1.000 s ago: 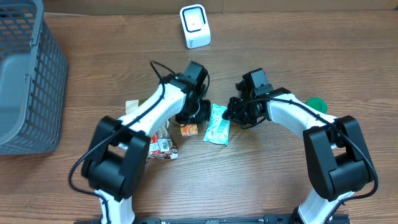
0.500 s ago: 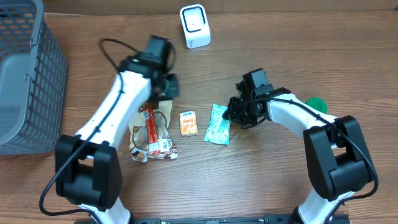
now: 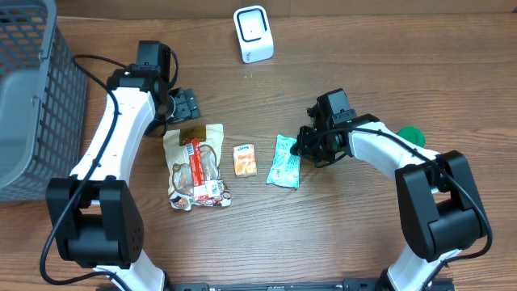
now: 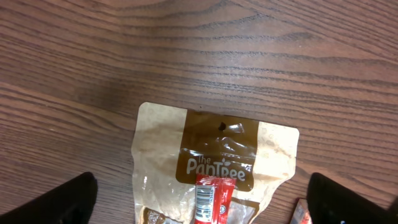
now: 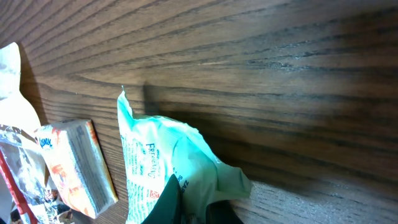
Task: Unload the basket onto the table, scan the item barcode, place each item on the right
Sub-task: 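Retract the left gripper leftward and lift the wipes pack with right, then carry the wipes pack toward the white scanner with the right gripper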
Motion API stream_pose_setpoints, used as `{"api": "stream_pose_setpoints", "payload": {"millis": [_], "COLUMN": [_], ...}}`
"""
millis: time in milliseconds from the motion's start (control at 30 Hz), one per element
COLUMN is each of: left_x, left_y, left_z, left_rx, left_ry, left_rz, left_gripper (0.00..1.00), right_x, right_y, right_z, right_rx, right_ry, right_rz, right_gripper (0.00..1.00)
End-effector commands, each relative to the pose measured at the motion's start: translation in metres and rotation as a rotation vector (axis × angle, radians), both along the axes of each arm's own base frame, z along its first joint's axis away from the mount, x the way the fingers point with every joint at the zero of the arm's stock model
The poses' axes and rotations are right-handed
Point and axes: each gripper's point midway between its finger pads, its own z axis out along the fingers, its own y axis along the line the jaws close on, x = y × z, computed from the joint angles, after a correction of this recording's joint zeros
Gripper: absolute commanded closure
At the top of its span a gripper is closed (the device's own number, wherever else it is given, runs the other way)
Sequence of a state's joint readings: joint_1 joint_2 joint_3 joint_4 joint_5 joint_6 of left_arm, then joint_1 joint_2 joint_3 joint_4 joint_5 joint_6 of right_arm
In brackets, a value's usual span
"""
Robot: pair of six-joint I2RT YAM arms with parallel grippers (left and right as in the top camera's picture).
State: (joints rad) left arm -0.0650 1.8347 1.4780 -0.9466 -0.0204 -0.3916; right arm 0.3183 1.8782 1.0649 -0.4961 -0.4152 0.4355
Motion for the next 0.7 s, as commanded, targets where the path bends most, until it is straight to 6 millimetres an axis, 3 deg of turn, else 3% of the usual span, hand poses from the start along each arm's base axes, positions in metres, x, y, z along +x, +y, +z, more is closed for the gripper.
{"api": "stream_pose_setpoints", "payload": {"millis": [0, 167, 367, 567, 600, 633, 667], "left_x": [0.004, 0.004, 0.004, 0.004, 0.004, 0.004, 0.004], "left_y": [0.003, 0.003, 0.003, 0.003, 0.003, 0.003, 0.003], "left_z": [0.008, 0.008, 0.008, 0.008, 0.008, 0.008, 0.008], "left_rx": [0.02, 0.02, 0.02, 0.02, 0.02, 0.02, 0.02], "left_ry": [-0.028, -0.028, -0.028, -0.028, -0.028, -0.028, -0.028], "left_rz": [-0.02, -0.02, -0.019, -0.02, -0.02, -0.019, -0.02], "left_gripper": [0.0, 0.0, 0.0, 0.0, 0.0, 0.0, 0.0], "right_x": [0.004, 0.018, 0.043, 0.067, 0.072, 0.078, 0.08], "right_y": [-0.008, -0.002, -0.003, -0.013, -0.015, -0.018, -0.019], "right_z": [0.0, 0.03, 0.09, 0.18, 0.198, 0.234, 0.252], "right_rx": [-0.051, -0.045, -0.094, -0.183, -0.197, -0.21, -0.217], "right_ry": [-0.044, -0.119, -0.282, -0.504, -0.537, -0.587, -0.611], "right_rz": [0.045, 0.138, 0.2, 0.219, 0.205, 0.186, 0.176], "right_gripper": [0.96, 0.96, 0.96, 0.96, 0.97, 0.97, 0.97]}}
